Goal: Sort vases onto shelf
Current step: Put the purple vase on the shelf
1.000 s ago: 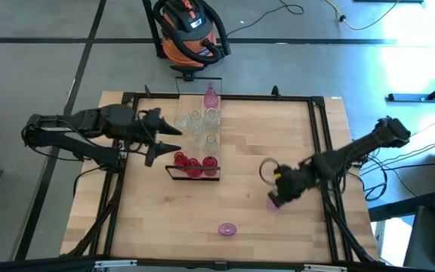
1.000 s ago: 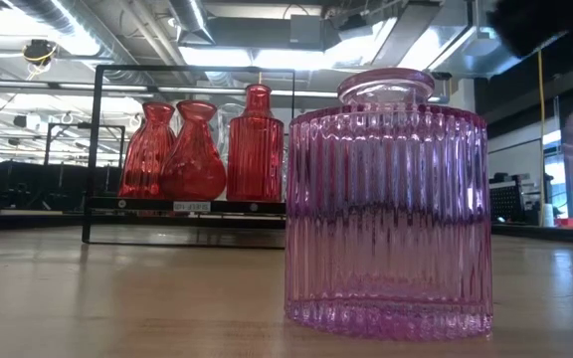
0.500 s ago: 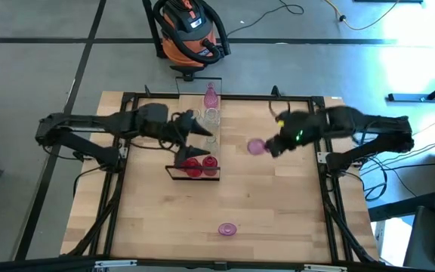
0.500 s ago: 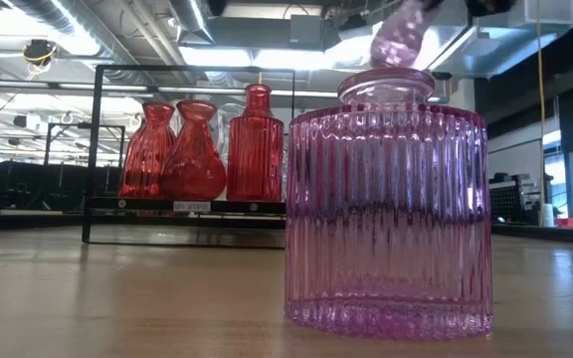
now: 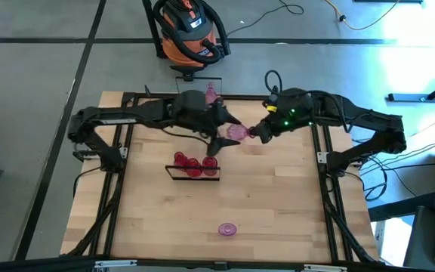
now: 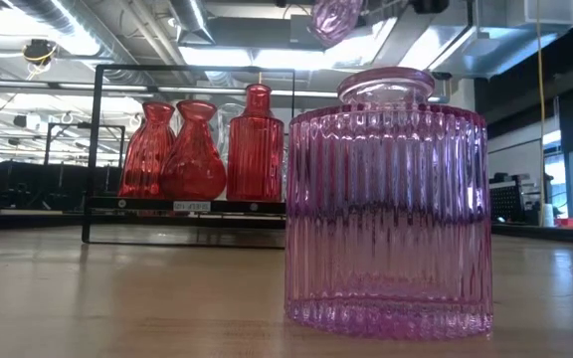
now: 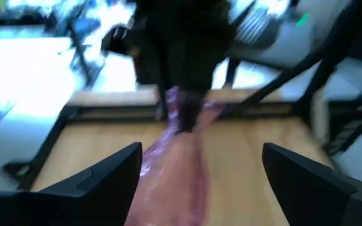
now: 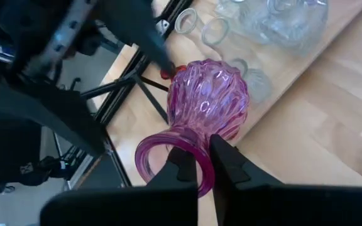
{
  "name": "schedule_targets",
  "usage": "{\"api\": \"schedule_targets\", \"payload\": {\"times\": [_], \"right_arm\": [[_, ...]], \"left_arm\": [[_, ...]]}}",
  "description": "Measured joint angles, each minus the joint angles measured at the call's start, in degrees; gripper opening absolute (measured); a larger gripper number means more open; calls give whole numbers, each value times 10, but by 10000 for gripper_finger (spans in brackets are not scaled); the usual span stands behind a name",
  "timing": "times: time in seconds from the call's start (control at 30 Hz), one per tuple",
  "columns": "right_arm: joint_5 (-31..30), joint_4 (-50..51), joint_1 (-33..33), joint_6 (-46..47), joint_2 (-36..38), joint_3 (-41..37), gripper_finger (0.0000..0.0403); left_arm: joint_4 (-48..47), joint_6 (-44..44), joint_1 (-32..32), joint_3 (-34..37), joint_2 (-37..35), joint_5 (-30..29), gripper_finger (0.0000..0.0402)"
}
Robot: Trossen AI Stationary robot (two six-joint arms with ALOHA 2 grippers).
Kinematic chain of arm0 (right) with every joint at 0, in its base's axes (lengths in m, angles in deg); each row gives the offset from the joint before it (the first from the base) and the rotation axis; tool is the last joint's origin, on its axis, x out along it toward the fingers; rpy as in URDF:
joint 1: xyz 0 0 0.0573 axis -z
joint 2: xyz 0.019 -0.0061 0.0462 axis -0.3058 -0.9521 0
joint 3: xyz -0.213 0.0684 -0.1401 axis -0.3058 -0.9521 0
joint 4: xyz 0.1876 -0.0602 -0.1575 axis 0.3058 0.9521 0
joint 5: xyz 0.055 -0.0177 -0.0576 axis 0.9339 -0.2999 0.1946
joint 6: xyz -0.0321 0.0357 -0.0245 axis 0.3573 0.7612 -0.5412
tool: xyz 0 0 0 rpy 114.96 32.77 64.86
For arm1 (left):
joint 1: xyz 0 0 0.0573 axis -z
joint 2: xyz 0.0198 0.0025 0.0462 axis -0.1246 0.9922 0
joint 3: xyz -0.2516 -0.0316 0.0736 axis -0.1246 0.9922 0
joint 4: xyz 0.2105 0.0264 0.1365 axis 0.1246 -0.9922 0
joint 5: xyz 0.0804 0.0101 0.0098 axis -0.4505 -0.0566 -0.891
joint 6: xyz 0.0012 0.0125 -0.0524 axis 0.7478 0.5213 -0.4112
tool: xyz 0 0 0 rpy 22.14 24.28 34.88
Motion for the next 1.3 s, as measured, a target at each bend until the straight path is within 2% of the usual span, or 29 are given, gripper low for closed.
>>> {"api": "schedule_targets", "payload": {"times": [0.1, 0.2, 0.47, 0.6, 0.9, 1.3], "right_arm": [[0, 0, 0, -16, -9, 10, 1], [4, -6, 0, -26, -16, 14, 1], [9, -23, 0, -36, -22, 14, 1], [8, -24, 8, -36, -22, 14, 1], [28, -27, 19, -36, -23, 14, 1], [12, -49, 19, -57, -23, 13, 32]], "left_arm": [[-92, 36, 0, -71, 45, -25, 320], [-111, 47, 0, -111, 77, -29, 320], [-97, 44, -4, -125, 100, -35, 313], [-97, 45, -4, -125, 100, -39, 278], [-91, 67, -7, -126, 100, -23, 143], [-96, 77, -8, -126, 98, -45, 135]]}}
